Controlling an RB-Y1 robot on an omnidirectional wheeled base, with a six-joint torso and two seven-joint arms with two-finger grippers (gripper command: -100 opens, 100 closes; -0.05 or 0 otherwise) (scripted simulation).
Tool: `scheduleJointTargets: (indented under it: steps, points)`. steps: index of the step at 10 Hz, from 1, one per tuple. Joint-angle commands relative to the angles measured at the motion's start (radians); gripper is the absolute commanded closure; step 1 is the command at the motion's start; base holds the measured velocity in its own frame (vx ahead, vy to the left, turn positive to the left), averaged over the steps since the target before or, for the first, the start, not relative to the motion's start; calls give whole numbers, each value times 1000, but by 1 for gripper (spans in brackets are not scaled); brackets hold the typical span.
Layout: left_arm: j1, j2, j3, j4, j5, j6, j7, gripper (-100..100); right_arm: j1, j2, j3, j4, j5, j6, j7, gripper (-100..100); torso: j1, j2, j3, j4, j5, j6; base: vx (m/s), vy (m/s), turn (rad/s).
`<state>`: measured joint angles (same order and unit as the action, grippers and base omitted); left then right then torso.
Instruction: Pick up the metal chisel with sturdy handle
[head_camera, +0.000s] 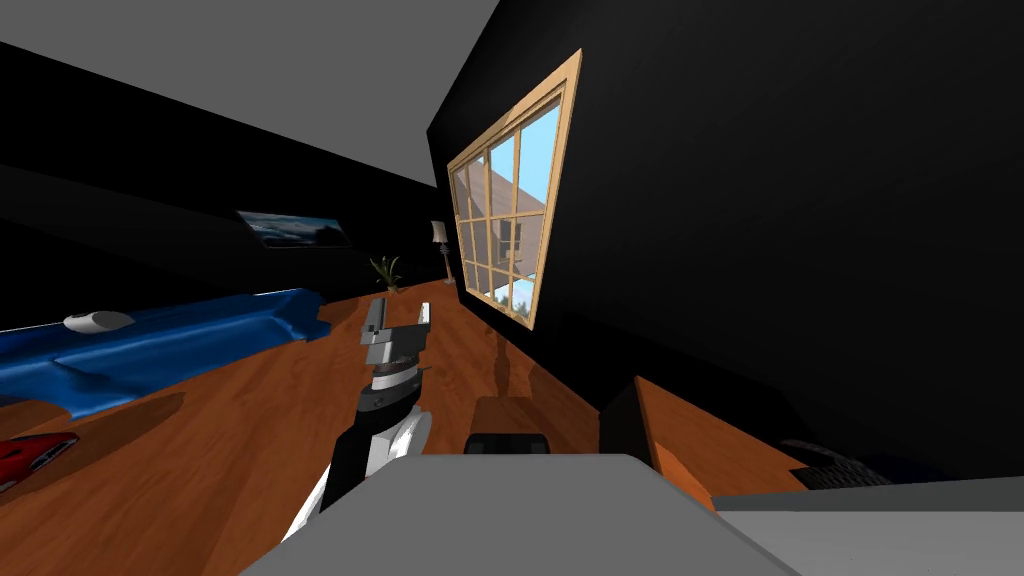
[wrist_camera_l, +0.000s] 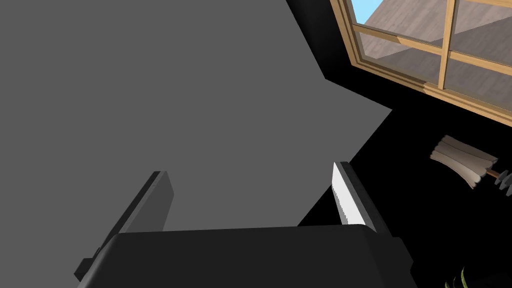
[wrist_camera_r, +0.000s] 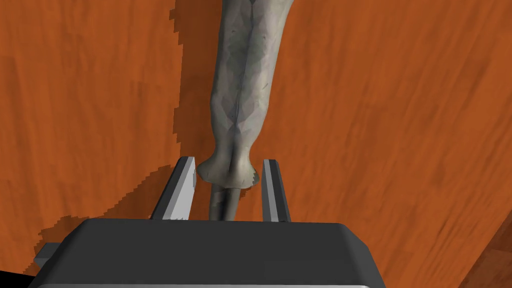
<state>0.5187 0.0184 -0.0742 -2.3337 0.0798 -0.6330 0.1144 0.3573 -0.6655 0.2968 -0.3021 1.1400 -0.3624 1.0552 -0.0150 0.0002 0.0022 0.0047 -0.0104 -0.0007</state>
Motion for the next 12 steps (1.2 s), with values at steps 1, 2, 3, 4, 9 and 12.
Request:
scheduleJointTargets:
  steps: [1,2,3,4,9,12]
  points:
    - [0,0,0,0,0,0,0,0,23,-12,31,-50,16,20,-50,100,0,0,0,0,0,0,52,-39,0]
    - [0,0,0,0,0,0,0,0,23,-12,31,-66,16,20,-53,100,0,1,1,1,0,-2,12,-21,38]
    - [0,0,0,0,0,0,0,0,66,-22,48,-117,-11,52,-21,100,1,3,2,2,0,-2,80,-45,-193]
    - [0,0,0,0,0,0,0,0,66,-22,48,-128,-11,52,-21,100,0,1,1,0,0,0,93,-46,-143]
    - [0,0,0,0,0,0,0,0,193,-52,101,-277,-91,147,75,100,-1,-2,-1,1,0,-2,116,-57,-161]
    - [0,0,0,0,0,0,0,0,238,-62,119,-373,-118,179,101,100,2,2,2,1,0,-2,71,-28,-104]
